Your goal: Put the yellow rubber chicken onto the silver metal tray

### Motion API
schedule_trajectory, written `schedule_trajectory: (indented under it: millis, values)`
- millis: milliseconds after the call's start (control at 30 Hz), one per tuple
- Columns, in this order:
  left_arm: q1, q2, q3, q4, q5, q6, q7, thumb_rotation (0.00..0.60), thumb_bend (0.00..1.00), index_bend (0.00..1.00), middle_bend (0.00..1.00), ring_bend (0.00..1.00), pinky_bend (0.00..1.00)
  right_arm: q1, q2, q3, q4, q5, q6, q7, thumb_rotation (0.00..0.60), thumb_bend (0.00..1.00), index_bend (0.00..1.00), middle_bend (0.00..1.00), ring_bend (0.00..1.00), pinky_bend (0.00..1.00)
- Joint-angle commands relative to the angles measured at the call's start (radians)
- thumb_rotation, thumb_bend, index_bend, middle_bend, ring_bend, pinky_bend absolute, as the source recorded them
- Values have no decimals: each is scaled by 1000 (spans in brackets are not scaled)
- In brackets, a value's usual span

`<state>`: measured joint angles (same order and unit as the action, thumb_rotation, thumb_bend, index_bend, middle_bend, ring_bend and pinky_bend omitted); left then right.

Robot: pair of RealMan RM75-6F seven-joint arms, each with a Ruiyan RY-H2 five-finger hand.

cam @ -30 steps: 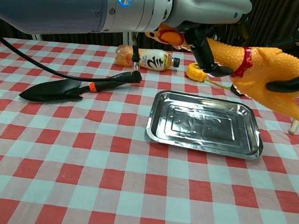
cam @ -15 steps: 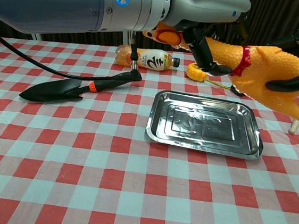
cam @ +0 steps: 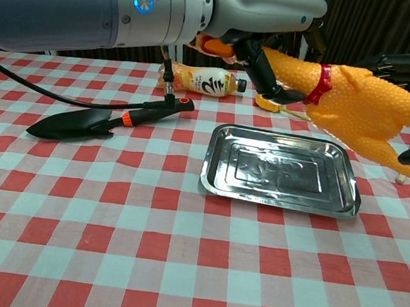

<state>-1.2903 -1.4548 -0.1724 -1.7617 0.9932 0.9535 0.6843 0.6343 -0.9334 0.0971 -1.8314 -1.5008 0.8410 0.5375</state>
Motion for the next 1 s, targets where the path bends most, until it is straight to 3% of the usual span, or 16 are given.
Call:
schedule_trajectory:
  millis: [33, 267, 467, 767, 1000]
  values:
    - [16, 5, 8, -3, 20, 9, -14, 600, 620, 695, 688, 604, 672, -20, 4, -10, 4, -6, 30, -32, 600, 147, 0, 12, 0, 111]
    - [67, 12, 33, 8, 96, 28, -79, 600, 613, 692, 685, 603, 671, -58, 52, -33, 14, -16, 67, -49, 600, 147, 0, 12, 0, 111]
    - [130, -2, 68, 73, 182, 42, -191, 600, 605, 688, 682, 599, 667, -104, 112, -59, 32, -76, 133, 44, 600, 147, 0, 12, 0, 111]
    - [204, -99, 92, 299, 271, 37, -411, 600, 565, 658, 649, 571, 620, -161, 127, -59, 80, -95, 250, 146, 600, 147, 0, 12, 0, 112]
    - [204, -221, 41, 486, 211, -48, -523, 600, 529, 627, 627, 544, 577, -180, 96, -45, 99, -84, 298, 156, 600, 147, 0, 12, 0, 111]
